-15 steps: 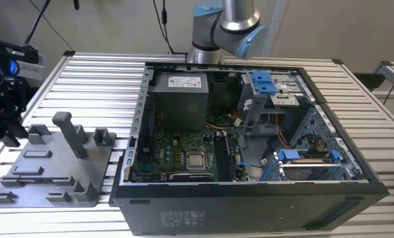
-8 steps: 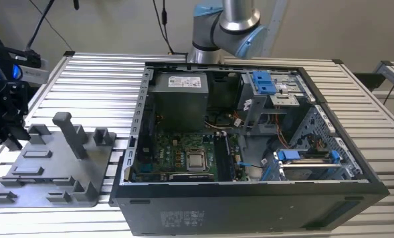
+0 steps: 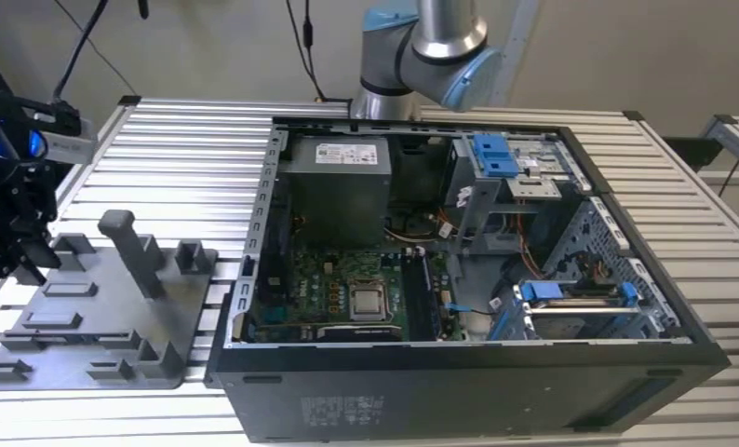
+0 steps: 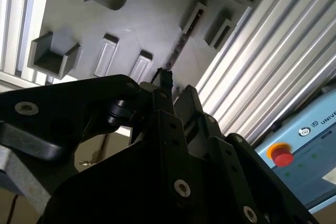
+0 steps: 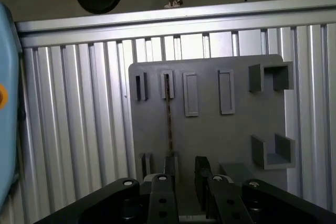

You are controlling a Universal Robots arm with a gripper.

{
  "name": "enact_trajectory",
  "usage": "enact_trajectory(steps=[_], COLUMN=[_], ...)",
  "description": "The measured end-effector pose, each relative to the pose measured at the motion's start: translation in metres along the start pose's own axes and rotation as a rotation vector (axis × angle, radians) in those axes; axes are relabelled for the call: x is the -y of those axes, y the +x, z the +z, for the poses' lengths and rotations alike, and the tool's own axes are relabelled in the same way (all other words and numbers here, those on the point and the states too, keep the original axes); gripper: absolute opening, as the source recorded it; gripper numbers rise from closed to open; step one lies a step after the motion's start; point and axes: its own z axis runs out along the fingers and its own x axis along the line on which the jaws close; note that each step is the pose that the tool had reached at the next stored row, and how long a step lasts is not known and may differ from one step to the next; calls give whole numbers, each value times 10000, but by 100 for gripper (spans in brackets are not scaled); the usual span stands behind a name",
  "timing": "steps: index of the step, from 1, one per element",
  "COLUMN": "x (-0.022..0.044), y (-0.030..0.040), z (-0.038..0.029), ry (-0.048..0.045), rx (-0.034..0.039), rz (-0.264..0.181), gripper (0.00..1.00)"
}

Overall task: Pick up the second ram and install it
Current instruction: 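Pick up the second ram and move it above second insertion slot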

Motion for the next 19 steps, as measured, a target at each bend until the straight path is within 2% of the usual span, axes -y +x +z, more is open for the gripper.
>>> enact_trajectory(steps=[19], x=[3], y=[-4], z=[198], ry=[-15], rx=[-1], rz=[-12], gripper=[30])
